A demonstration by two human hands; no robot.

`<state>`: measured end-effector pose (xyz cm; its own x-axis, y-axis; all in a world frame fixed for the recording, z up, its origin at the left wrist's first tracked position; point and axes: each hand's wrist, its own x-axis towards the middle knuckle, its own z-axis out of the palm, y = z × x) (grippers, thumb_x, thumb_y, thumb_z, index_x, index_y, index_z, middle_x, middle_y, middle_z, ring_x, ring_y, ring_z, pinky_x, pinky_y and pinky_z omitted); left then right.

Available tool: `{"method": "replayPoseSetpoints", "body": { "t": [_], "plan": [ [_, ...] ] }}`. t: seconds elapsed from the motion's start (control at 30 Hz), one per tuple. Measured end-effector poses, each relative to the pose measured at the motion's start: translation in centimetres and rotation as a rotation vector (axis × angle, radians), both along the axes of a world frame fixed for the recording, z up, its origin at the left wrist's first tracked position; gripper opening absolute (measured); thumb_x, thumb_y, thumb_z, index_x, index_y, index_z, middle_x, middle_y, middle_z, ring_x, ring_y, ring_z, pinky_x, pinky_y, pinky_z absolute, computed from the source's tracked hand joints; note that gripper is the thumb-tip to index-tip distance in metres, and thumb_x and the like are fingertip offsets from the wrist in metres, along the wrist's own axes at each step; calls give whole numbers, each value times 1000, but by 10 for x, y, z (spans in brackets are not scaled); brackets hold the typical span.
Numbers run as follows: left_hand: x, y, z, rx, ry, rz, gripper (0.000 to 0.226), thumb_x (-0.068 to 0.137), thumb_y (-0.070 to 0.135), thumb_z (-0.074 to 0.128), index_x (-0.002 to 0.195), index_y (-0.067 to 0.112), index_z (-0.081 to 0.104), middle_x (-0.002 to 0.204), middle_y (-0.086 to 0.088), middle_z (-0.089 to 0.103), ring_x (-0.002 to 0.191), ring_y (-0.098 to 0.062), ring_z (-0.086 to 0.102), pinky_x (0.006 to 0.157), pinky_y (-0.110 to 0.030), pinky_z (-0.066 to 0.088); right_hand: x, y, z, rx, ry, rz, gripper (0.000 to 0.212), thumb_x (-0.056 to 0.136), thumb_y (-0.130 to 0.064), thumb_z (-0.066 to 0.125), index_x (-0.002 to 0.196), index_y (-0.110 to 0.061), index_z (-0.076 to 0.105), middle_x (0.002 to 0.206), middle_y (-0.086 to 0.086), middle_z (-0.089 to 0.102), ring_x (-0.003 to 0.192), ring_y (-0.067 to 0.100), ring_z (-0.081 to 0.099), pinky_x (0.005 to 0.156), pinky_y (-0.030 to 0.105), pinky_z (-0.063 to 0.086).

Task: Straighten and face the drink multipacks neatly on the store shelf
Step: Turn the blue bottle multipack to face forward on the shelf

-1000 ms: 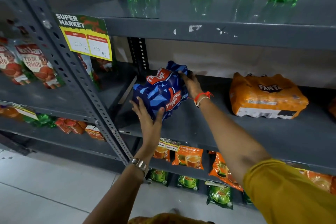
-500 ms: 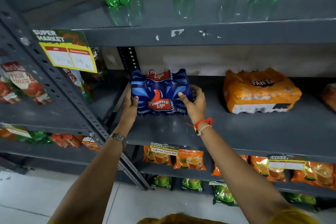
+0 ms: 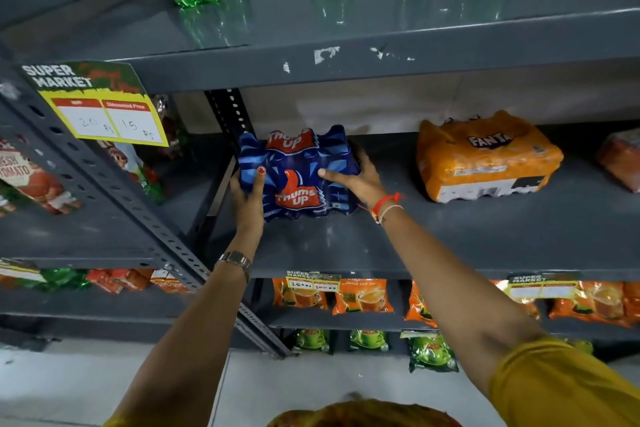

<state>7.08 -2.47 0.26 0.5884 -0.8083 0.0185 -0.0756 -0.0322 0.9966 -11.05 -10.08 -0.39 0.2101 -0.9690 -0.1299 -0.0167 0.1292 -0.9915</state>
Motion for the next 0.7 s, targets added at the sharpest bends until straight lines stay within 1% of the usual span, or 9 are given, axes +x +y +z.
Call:
{"method": "replayPoseSetpoints", "body": {
  "t": [0.07,0.13,0.17,0.2,0.3,0.37,0.43,0.57,0.7],
  "plan": [
    [0,2,-3,-20,19,9,50,90,34,56,133,13,40,116,-1,56,108,-21,58,83,-29,51,0,3,-4,-9,2,-19,116,35,-51,92,137,-30,40,130,2,60,115,23,61,94,48,53],
    [0,7,-6,-24,28,4,51,89,36,57,134,18,40,117,2,56,107,-18,58,87,-33,52,-3,8,-9,-17,6,-25,117,33,-54,91,137,-31,41,129,0,62,112,21,63,92,47,54],
    [-1,12,-7,-30,37,5,51,89,35,57,135,20,39,119,3,55,106,-15,58,88,-33,53,-5,14,-10,-27,17,-30,117,34,-55,91,137,-32,41,128,-2,62,112,20,63,91,47,55],
    [-2,17,-10,-33,52,11,53,89,35,58,136,21,38,121,3,55,106,-13,58,87,-31,53,-7,21,-10,-37,28,-40,116,35,-56,90,137,-33,40,127,-3,63,111,19,64,92,46,55],
    [-4,32,-15,-57,45,32,52,88,34,59,135,18,42,127,-3,58,109,-15,60,88,-31,54,-11,41,-14,-60,16,-80,109,37,-56,88,135,-37,43,126,-8,63,112,15,63,95,43,54],
    [-6,42,-16,-53,29,42,47,89,32,59,132,17,45,122,-1,59,103,-11,61,82,-21,54,-13,51,-16,-78,-2,-91,103,39,-55,88,132,-38,45,126,-9,63,112,14,62,95,43,53],
    [-8,49,-16,-49,26,51,48,89,33,59,132,17,45,116,4,58,101,-6,61,77,-14,53,-13,59,-16,-89,3,-89,103,40,-57,86,132,-39,44,128,-10,61,113,14,62,95,44,53],
    [-9,57,-17,-39,17,38,54,88,38,58,136,18,42,126,-1,58,103,-8,61,73,-12,54,-15,69,-16,-94,29,-86,103,42,-60,85,133,-38,43,130,-8,60,114,15,61,92,46,55],
    [-14,62,-18,-40,15,78,55,89,35,57,137,15,40,113,11,53,87,9,56,64,-5,49,-16,69,-18,-99,27,-87,104,43,-61,84,135,-37,42,130,-6,59,114,17,62,91,47,55]
  ]
}}
